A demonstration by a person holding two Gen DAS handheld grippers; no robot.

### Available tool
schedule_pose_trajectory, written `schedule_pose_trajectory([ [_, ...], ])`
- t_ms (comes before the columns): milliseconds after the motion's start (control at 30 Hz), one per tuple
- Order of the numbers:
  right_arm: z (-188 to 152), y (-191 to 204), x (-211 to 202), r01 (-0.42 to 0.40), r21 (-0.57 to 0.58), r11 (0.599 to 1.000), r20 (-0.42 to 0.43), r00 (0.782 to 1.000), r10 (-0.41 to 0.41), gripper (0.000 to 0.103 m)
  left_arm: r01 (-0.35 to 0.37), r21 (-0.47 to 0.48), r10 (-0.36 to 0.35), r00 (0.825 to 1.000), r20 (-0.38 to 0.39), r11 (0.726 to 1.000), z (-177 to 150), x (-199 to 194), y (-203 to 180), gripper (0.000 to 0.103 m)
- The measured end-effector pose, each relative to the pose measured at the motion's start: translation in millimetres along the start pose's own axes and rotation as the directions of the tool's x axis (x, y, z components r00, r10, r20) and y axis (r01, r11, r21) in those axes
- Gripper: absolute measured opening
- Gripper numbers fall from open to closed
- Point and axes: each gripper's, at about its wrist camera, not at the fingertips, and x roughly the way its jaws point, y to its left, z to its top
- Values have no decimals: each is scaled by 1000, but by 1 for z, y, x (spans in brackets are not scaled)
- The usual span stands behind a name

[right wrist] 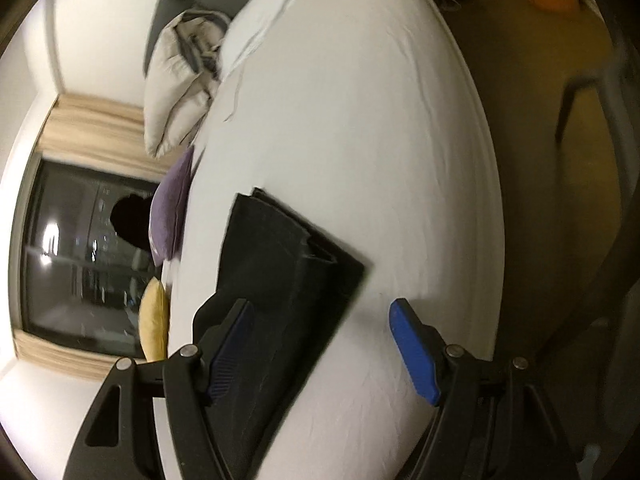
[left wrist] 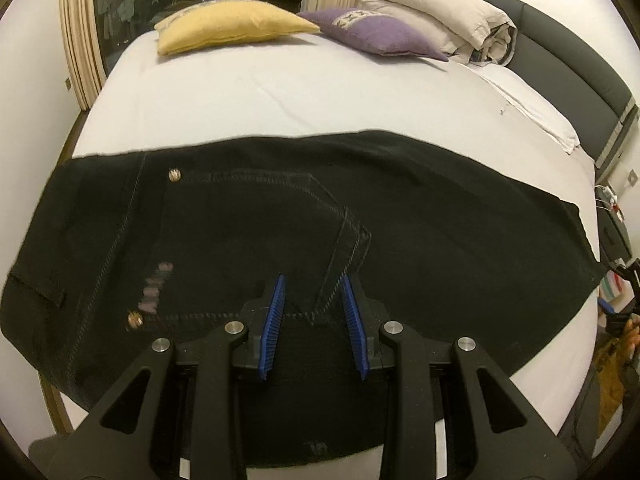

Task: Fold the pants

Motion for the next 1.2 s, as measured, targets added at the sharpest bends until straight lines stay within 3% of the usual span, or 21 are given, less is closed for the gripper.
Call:
schedule_pose_trajectory([
  [167, 7, 1, -15, -33, 27, 999, 27, 999, 33, 73, 18, 1, -18, 1000, -6, 1000, -3, -3, -5, 29],
  [500, 10, -6, -2, -111, 87, 990, 39, 993, 108, 59, 43, 4, -43, 999, -17, 999, -1, 5, -5, 29],
  [733, 13, -3, 3, -159, 99, 982, 41, 987, 156, 54, 58, -6, -58, 998, -16, 998, 1, 5, -1, 29],
  [933, 20, -5, 3, -162, 95, 982, 42, 986, 159, 51, 83, -2, -83, 996, -19, 997, 4, 4, -4, 29],
  [967, 21, -4, 2, -157, 88, 984, 42, 987, 154, 48, 89, 0, -89, 996, -21, 996, 4, 4, -6, 29],
  [1033, 22, -3, 5, -145, 72, 987, 29, 989, 143, 24, 98, 9, -98, 995, -27, 995, 5, 5, -11, 29],
  [1100, 23, -5, 10, -157, 82, 984, 17, 988, 157, 17, 110, 14, -110, 993, -33, 994, 6, 7, -16, 29],
  [1200, 24, -5, 9, -164, 77, 983, 23, 986, 163, 16, 133, 13, -133, 990, -47, 991, 8, 11, -24, 29],
])
